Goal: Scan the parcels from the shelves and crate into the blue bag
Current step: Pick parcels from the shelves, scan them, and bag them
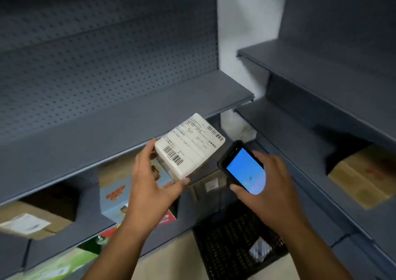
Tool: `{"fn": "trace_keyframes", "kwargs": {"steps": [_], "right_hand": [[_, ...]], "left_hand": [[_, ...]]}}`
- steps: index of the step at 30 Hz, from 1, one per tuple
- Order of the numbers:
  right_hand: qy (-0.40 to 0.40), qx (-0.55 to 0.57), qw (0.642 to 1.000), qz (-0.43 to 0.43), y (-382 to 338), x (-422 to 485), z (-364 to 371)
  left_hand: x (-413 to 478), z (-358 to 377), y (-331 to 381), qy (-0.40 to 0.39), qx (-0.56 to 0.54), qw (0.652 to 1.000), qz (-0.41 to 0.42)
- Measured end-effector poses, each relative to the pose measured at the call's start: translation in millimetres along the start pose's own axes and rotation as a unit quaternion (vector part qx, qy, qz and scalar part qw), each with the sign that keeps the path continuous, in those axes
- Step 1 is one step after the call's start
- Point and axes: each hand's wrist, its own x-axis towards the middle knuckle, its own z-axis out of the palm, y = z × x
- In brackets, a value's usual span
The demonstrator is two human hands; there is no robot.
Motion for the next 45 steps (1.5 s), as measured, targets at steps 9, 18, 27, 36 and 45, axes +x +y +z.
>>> {"fn": "trace_keyframes", "kwargs": {"steps": [9,18,27,36,45], "right_hand": [[0.034,0.008,0.991,-0.129,-188.3,-2.8,35.0],[0.037,0.046,0.965,-0.257,-408.5,-38.4,106.7],[-0.055,0.12,0.921,-0.366,-572.4,-78.5,219.8],[-0.224,0.181,0.853,-0.435,-677.4,-118.6,354.8],[-0.314,0.237,0.772,-0.499,-764.9,-159.1,465.3]], "left_hand": [[-16.6,-196.0,-8.9,0.128,-0.044,0.99,0.03],[-50.1,-436.7,-56.8,0.25,-0.019,0.967,0.055],[-117.5,-596.0,-110.1,0.346,0.048,0.937,0.008],[-203.2,-679.6,-151.7,0.468,0.118,0.872,-0.086],[-253.0,-730.7,-182.1,0.557,0.222,0.781,-0.172]]}}
